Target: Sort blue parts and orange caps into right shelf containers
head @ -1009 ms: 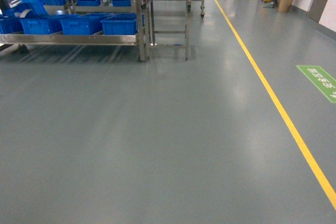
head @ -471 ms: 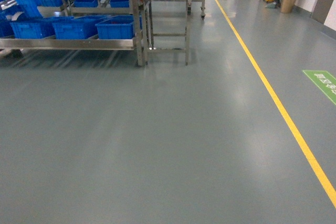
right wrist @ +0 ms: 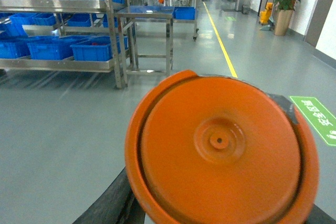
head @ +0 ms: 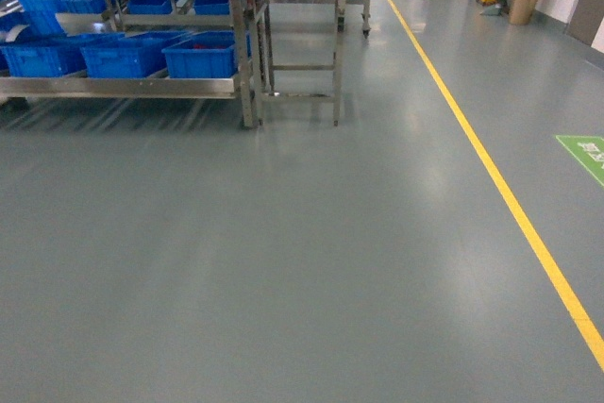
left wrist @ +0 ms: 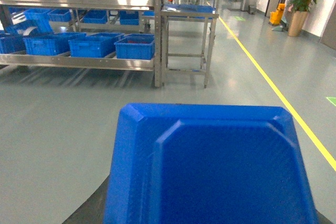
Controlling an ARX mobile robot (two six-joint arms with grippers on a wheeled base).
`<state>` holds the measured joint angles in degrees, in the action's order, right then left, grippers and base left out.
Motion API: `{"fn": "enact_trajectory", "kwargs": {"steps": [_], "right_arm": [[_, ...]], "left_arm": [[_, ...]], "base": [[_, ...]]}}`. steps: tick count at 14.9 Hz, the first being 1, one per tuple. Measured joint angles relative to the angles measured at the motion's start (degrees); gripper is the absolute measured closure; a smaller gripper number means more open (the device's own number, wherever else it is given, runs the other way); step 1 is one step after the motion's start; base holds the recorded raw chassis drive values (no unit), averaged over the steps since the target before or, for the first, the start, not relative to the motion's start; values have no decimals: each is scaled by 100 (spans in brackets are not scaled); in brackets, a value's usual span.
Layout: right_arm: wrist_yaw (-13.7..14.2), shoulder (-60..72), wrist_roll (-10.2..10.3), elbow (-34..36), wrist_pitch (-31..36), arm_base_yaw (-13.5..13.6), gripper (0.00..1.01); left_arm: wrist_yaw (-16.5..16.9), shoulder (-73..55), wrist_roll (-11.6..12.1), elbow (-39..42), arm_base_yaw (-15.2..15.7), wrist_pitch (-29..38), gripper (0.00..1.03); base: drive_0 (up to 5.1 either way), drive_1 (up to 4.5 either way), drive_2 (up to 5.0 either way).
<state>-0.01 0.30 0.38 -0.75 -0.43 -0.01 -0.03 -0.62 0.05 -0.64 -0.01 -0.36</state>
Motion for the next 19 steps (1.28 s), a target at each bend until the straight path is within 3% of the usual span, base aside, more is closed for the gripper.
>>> {"fn": "enact_trajectory", "kwargs": {"steps": [19], "right_arm": [[0,0,0,0,24,0,56]], "left_arm": [[0,0,0,0,0,-2,61]], "base": [[1,425,-423]]}}
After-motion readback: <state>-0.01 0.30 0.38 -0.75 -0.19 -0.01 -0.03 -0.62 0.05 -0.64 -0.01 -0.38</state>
